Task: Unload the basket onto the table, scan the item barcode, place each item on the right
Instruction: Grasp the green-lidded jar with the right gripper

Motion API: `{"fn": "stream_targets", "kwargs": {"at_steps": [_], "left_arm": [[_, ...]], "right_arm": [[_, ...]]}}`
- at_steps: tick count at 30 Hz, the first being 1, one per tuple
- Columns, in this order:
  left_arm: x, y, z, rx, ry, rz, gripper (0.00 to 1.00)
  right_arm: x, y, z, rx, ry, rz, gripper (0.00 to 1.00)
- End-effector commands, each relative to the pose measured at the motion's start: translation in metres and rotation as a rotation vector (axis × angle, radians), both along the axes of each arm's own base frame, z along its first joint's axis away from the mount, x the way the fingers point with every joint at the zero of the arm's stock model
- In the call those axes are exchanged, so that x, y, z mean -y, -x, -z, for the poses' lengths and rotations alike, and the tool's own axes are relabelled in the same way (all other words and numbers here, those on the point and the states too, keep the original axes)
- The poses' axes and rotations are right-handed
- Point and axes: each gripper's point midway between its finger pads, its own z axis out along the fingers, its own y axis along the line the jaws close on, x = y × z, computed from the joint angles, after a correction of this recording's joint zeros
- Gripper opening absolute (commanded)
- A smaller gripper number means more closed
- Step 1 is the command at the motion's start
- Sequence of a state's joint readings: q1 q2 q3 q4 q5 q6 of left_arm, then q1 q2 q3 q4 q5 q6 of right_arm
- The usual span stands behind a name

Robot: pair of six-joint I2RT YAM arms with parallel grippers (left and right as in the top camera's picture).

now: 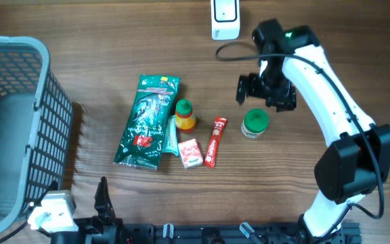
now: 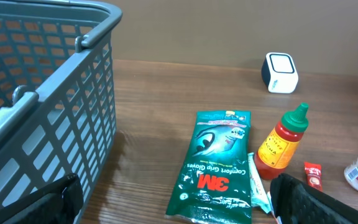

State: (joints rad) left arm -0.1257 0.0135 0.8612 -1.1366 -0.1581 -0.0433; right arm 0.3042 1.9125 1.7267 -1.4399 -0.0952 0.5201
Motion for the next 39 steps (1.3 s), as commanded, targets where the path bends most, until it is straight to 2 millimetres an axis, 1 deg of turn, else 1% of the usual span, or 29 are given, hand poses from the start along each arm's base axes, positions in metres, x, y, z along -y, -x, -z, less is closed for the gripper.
{"fn": "stream_targets", "kwargs": {"at_steps": [1,2,3,5,6,9,13,15,17,18,19,20,22,23,24,25,26,27,29,31,32,33,34,35,36,38,39], "left_arm": [[0.001,0.001,-0.001,0.011,0.008,0.006,1.00],[0.001,0.001,-0.001,0.011,0.008,0.006,1.00],[0.001,0.001,-0.001,0.011,0.008,0.006,1.00],[0.001,0.001,-0.001,0.011,0.008,0.006,1.00],[0.001,0.001,-0.001,0.011,0.008,0.006,1.00],[0.001,0.001,-0.001,0.011,0.008,0.006,1.00],[0.001,0.001,-0.001,0.011,0.008,0.005,1.00],[0.001,0.001,-0.001,0.011,0.008,0.006,1.00],[0.001,0.001,-0.001,0.011,0.008,0.006,1.00],[0.001,0.001,-0.001,0.011,0.008,0.005,1.00],[0.001,0.001,-0.001,0.011,0.008,0.006,1.00],[0.001,0.001,-0.001,0.011,0.008,0.006,1.00],[0.001,0.001,-0.001,0.011,0.008,0.006,1.00],[0.001,0.001,-0.001,0.011,0.008,0.006,1.00],[0.001,0.001,-0.001,0.011,0.008,0.005,1.00],[0.001,0.001,-0.001,0.011,0.008,0.006,1.00],[0.001,0.001,-0.001,0.011,0.008,0.006,1.00],[0.001,0.001,-0.001,0.011,0.008,0.006,1.00],[0.001,0.001,-0.001,0.011,0.008,0.005,1.00],[0.001,0.001,-0.001,0.011,0.008,0.005,1.00],[0.001,0.001,-0.001,0.011,0.008,0.005,1.00],[0.001,0.001,-0.001,0.011,0.008,0.005,1.00],[0.001,0.001,-0.001,0.011,0.008,0.005,1.00],[0.001,0.001,-0.001,0.011,0.008,0.005,1.00],[0.001,0.001,-0.001,0.011,0.008,0.005,1.00],[0.001,0.001,-0.001,0.011,0.008,0.005,1.00],[0.001,0.001,-0.001,0.011,0.008,0.005,1.00]], "right_arm": [[0.008,0.013,-0.003,-0.088,0.108,0.709,1.00],[0.006,0.021,0.005,-0.121,0.140,0.858,1.00],[0.005,0.022,0.011,-0.130,0.145,0.893,1.00],[0.000,0.027,0.026,-0.159,0.130,0.906,1.00],[-0.004,0.030,0.036,-0.181,0.115,0.909,1.00],[-0.002,0.039,0.063,-0.204,0.134,0.984,1.00],[-0.007,0.029,0.099,-0.149,0.067,0.988,1.00],[-0.004,0.025,0.113,-0.109,0.058,0.985,1.00],[-0.002,0.030,0.127,-0.107,0.056,0.979,0.99],[-0.001,0.033,0.130,-0.109,0.064,0.979,0.96],[0.002,0.034,0.131,-0.106,0.078,0.978,0.91],[0.004,0.034,0.132,-0.098,0.081,0.936,0.86],[0.003,0.034,0.132,-0.090,0.069,0.831,0.79],[0.003,0.033,0.132,-0.079,0.058,0.756,0.78],[0.002,0.029,0.132,-0.057,0.038,0.624,0.77],[0.000,0.028,0.130,-0.051,0.019,0.528,0.78],[-0.008,0.025,0.126,-0.044,-0.039,0.383,0.78],[-0.016,0.020,0.119,-0.033,-0.104,0.267,0.77],[-0.036,0.011,0.094,0.012,-0.263,0.019,0.77],[-0.044,0.012,0.065,0.047,-0.343,-0.196,0.76],[-0.046,0.016,0.059,0.047,-0.362,-0.255,0.76],[-0.045,0.017,0.057,0.049,-0.361,-0.276,0.78],[-0.036,0.010,0.061,0.061,-0.290,-0.211,0.88],[-0.028,0.005,0.064,0.068,-0.236,-0.144,0.93],[-0.021,0.001,0.065,0.067,-0.183,-0.033,0.99],[-0.021,0.000,0.063,0.041,-0.176,0.148,1.00],[-0.020,0.004,0.064,0.003,-0.161,0.271,1.00]]}}
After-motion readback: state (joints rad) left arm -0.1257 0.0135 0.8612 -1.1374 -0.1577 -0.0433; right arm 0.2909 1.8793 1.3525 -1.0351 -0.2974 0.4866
